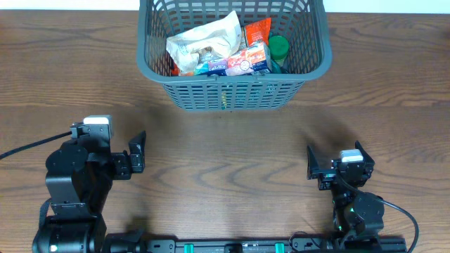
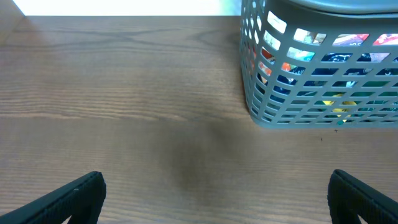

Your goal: Pack container

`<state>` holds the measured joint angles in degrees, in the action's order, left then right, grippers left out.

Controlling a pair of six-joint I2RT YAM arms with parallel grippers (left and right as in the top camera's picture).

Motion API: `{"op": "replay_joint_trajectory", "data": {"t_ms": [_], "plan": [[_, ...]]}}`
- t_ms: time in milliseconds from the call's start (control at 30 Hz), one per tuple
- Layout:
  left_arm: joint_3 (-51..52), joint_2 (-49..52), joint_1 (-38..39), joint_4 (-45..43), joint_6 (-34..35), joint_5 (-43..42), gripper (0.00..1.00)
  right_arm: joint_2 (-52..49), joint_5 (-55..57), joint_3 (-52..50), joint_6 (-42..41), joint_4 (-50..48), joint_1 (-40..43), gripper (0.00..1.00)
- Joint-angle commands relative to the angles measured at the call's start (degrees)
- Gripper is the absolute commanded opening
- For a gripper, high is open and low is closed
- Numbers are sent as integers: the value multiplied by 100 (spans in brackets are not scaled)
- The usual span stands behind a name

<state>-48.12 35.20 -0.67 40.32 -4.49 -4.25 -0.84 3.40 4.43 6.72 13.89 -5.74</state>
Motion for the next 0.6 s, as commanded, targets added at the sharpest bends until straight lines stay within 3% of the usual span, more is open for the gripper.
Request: {"op": "replay_joint_trajectory", "data": {"t_ms": [0, 200, 333, 433, 567], "plan": [[33, -2, -17, -11, -37, 42, 99, 52, -42, -13, 66, 13, -63, 99], [35, -227, 103, 214, -136, 125, 99, 52, -42, -13, 66, 13, -63, 99], [280, -931, 505, 564, -160, -330, 99, 52, -44, -13, 66, 13, -63, 99], [861, -1508, 737, 35, -597, -433, 99, 52, -44, -13, 66, 13, -63, 99], [2011, -2221, 824, -1499, -1543, -431, 99, 52, -44, -13, 66, 13, -63, 99]]}}
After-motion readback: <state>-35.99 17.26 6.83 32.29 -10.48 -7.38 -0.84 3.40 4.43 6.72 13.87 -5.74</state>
